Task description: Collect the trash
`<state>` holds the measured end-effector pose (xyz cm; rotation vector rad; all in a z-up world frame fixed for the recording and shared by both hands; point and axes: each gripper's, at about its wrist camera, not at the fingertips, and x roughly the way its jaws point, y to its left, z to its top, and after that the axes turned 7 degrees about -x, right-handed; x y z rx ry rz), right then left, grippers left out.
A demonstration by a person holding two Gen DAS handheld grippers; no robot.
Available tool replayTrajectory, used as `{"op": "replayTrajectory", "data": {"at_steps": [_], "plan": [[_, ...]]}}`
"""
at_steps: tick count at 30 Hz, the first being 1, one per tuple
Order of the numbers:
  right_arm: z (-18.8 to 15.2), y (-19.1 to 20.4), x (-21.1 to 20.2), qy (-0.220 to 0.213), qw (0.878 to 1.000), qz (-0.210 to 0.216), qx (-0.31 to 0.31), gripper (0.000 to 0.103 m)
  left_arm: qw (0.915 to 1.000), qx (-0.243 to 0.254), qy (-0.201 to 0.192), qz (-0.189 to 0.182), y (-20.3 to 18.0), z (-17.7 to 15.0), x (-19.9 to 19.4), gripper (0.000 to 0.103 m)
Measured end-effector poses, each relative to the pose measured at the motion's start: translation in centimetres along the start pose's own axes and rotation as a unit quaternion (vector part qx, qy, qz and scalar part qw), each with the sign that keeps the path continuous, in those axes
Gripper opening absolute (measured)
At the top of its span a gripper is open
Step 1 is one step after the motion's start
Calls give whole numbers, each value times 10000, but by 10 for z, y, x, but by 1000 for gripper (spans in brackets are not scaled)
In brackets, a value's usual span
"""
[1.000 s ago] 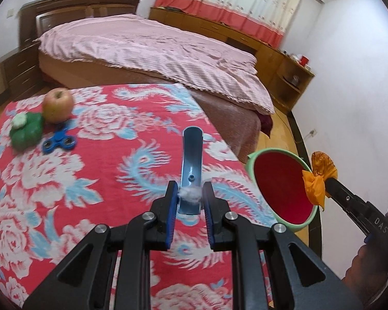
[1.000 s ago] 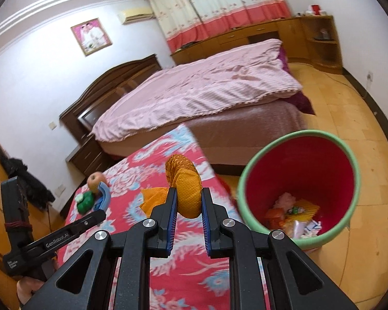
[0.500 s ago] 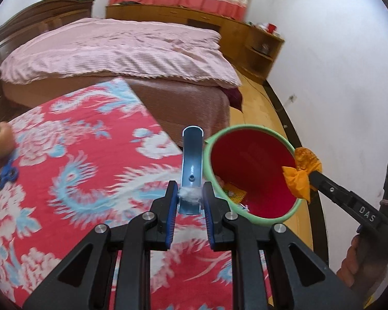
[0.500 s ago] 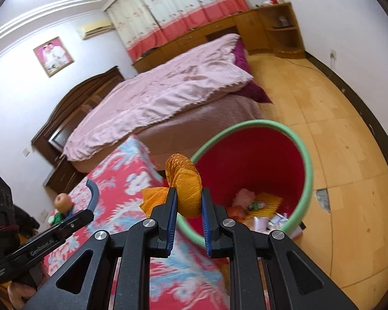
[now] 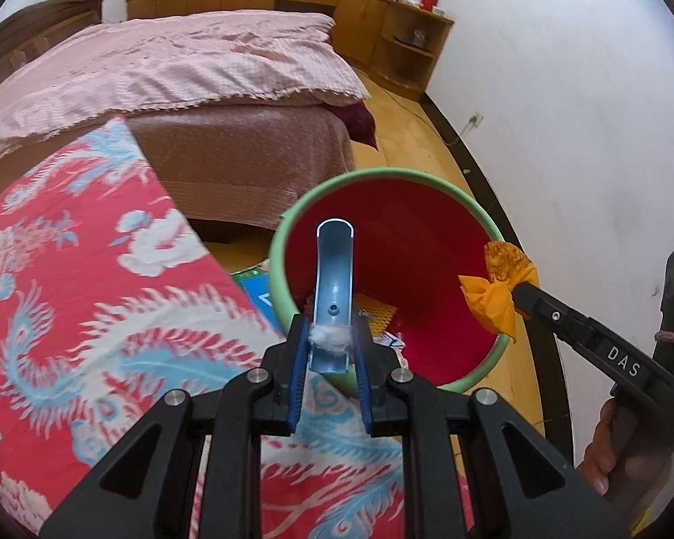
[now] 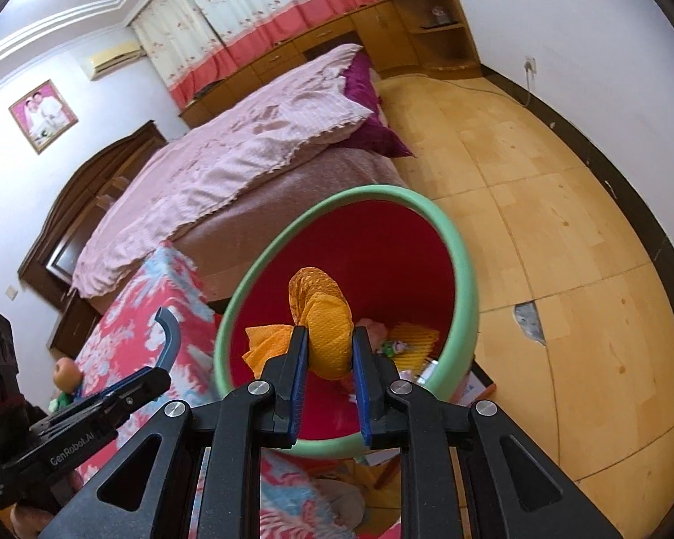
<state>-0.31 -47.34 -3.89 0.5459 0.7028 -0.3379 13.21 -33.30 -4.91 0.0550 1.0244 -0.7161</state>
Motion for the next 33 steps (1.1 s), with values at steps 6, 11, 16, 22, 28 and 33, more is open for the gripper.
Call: {"op": "replayTrajectory", "data": {"at_steps": [6,11,16,22,28,33], "plan": [[0,-10,6,41,9999,-70,127,23,9999,112,83,-77,-9,3,15,19],[1,-13,9,60,9998,-91,155,25,9998,60,118,-136,-8,5,17,32],[1,-9,9,72,9998,-97,129,30,9999,-12,63,-100,-4,5,13,35],[1,-1,4,50,9999,-115,54,39,9998,-174,-65,-56,6,2,-3,36],[-2,18,-7,13,9999,-20,-143,51,9988,-419,-257,82,24,-2,-26,40],[-6,41,-16,-14,9992,99,-392,51,9966,-668,-448,199,43,-10,-50,44]]}}
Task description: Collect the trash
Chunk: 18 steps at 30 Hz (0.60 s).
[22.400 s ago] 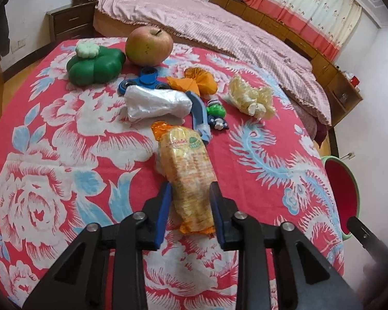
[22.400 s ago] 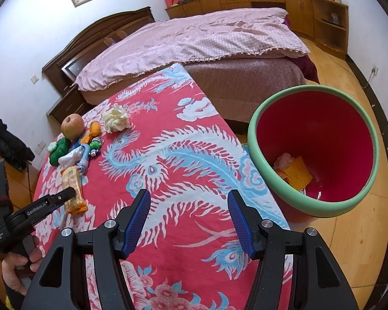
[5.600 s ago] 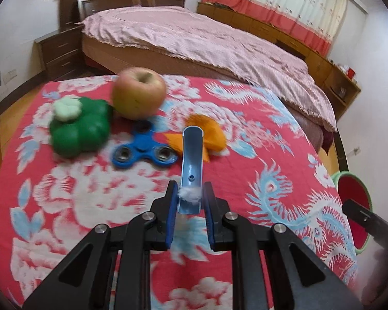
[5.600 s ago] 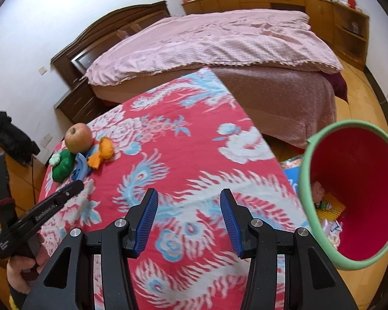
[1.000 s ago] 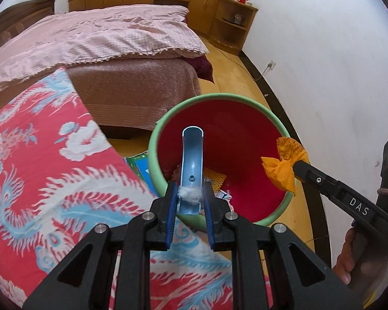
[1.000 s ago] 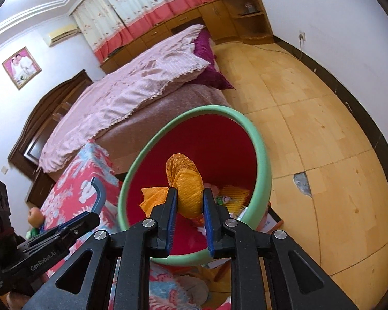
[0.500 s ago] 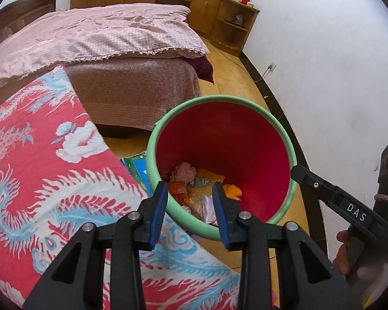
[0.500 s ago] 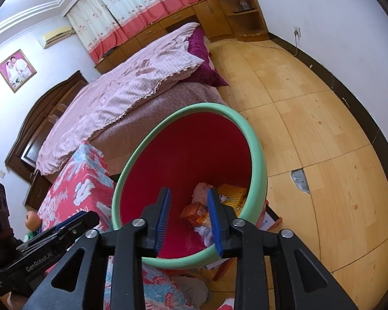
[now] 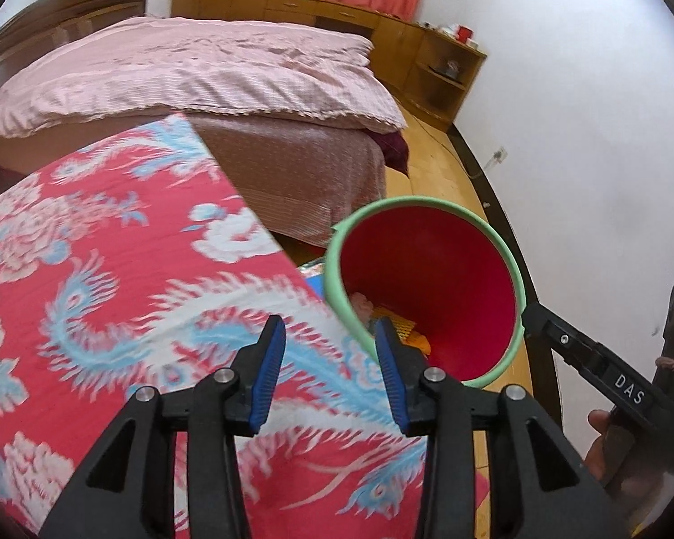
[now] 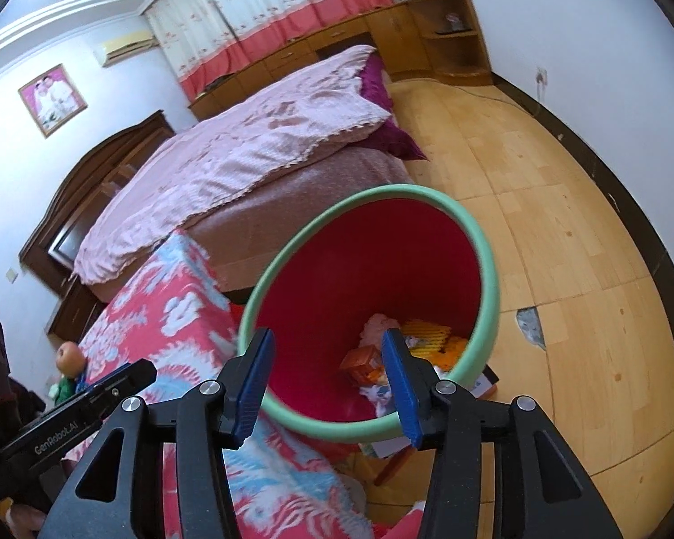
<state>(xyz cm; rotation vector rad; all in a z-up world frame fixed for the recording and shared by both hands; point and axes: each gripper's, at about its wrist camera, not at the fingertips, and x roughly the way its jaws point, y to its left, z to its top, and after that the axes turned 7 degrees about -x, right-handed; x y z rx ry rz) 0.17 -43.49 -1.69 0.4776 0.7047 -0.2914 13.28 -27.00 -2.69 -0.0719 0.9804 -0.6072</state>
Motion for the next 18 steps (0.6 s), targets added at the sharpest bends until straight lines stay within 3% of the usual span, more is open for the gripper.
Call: {"op": "replayTrajectory", "data": {"at_steps": [6,18], "plan": [[-5,30,-11,-64,9994,169,-298,57,9988,-340,-259,222,29,-6,-30,48],[-25,89,-32,-106,9932,491,-1052,57,9910,-878,-769,654,78,-33,-94,53]]}}
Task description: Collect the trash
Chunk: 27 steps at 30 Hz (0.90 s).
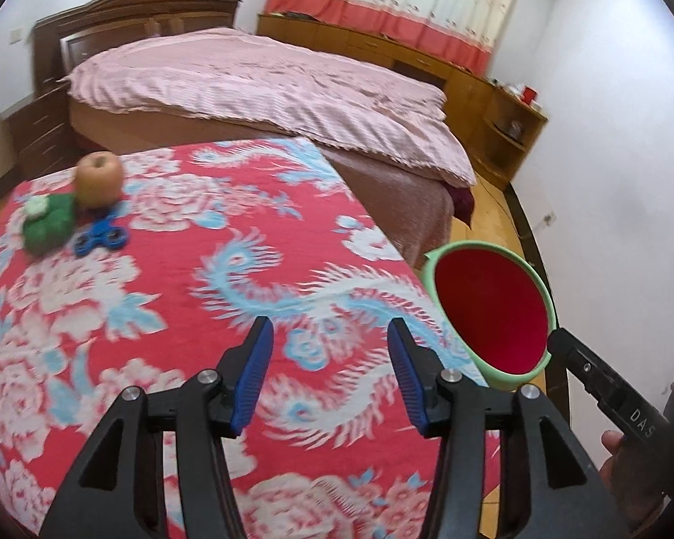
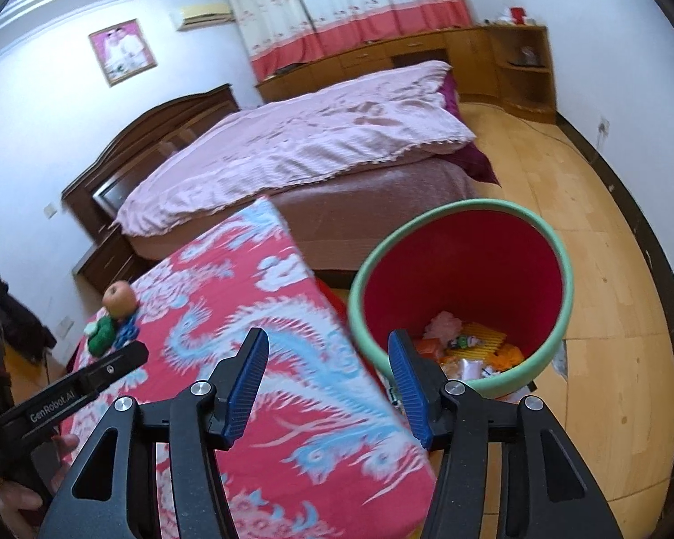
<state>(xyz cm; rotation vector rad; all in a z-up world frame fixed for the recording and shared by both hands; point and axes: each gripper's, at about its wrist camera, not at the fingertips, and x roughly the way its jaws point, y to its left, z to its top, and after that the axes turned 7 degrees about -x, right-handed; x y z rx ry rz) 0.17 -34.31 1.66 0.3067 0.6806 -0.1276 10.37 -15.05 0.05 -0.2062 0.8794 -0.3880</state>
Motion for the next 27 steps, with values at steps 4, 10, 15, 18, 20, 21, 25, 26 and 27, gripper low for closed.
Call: {"op": "replayTrajectory", "data": {"at_steps": [4,10,15,18,20,21,25,26,27], "plan": [[-4,17,-8,-64,9998,79,-185,64,9996,-140,-173,145,18,-4,-20,54],[-9,47,-16,-159,9984,173,-508,66,9969,-221,-567,493,38,-13,-52,54],[-17,70,-24,-249,9964,282,-760,75,9944,-305,-766,661,51,-19,-73,54],[-20,79,-29,-301,9954,358,-839,75,9926,-346,-858,785,56,-24,-82,54],[-22,86,-32,-337,9947,396,-886,75,9912,-368,-911,887,58,-27,-87,54],[-22,88,-33,-350,9945,411,-900,75,9907,-377,-925,927,59,-28,-89,54],[-24,95,-37,-399,9937,462,-939,75,9875,-374,-1032,1130,61,-32,-96,54],[-24,97,-38,-410,9934,471,-959,75,9868,-370,-1040,1186,61,-33,-97,54],[-25,99,-38,-422,9932,474,-972,75,9865,-371,-1040,1211,61,-34,-97,54]]}}
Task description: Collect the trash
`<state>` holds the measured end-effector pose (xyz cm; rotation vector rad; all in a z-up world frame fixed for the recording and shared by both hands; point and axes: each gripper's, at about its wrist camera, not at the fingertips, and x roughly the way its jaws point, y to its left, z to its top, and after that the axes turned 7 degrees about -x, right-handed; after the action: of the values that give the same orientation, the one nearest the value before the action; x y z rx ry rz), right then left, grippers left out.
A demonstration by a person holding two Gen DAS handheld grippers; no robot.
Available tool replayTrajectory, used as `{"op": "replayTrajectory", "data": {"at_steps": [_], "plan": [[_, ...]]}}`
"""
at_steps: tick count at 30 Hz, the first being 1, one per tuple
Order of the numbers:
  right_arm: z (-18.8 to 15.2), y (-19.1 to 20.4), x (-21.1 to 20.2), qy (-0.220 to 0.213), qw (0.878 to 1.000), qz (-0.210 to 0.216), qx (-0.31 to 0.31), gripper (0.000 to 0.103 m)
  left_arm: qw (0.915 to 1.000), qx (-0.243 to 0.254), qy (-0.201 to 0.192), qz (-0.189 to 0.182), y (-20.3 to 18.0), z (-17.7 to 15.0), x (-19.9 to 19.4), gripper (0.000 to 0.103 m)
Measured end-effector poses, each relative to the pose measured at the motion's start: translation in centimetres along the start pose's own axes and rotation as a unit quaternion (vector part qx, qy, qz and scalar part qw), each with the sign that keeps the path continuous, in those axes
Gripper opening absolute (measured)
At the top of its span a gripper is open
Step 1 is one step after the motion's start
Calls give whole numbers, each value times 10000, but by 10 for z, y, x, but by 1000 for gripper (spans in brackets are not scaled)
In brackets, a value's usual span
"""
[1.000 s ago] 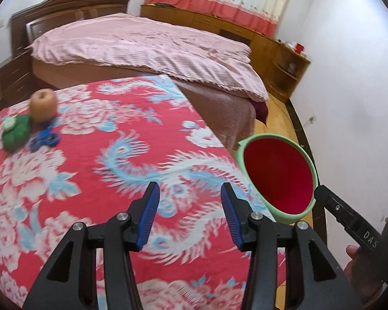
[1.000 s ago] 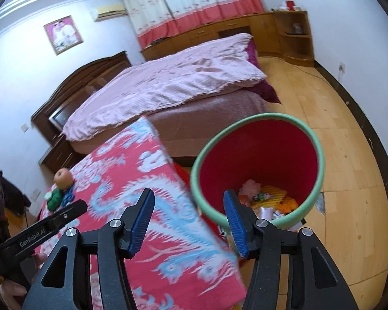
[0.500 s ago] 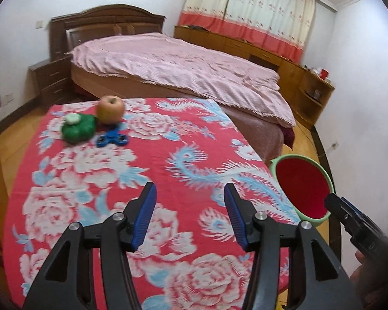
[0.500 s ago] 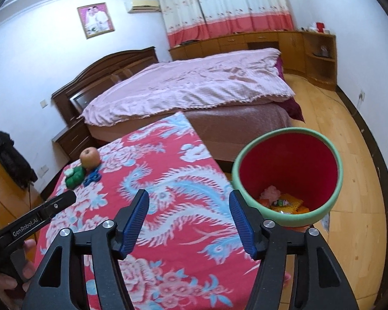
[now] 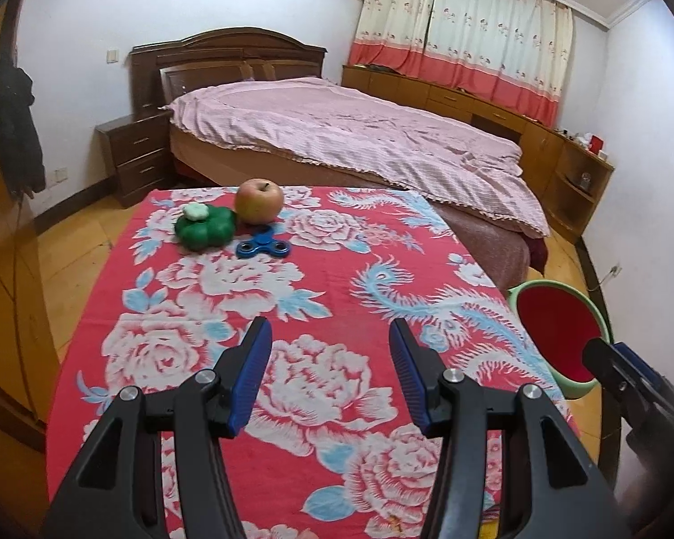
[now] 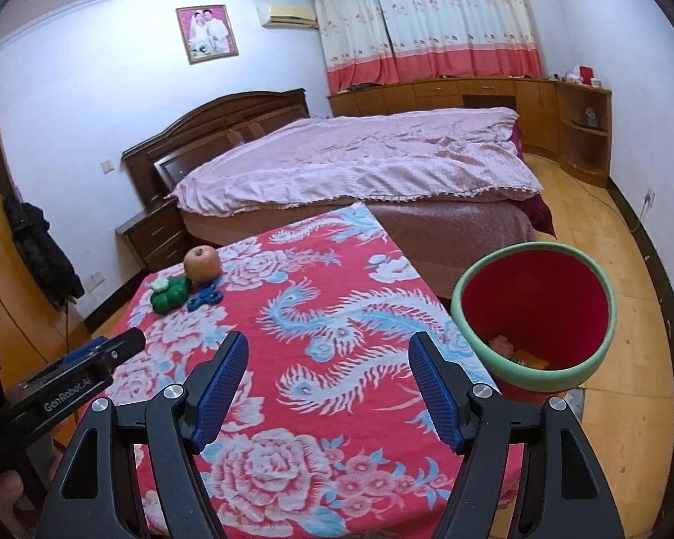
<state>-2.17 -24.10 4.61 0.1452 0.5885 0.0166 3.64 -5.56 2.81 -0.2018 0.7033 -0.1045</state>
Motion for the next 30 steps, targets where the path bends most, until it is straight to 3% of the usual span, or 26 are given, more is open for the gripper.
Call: {"op": "replayTrajectory", "data": {"at_steps": [30], "plan": [[-1,0,-3,14,10000,19,38,75,9999,17,-113,70,-2,-2,-5,54]]}}
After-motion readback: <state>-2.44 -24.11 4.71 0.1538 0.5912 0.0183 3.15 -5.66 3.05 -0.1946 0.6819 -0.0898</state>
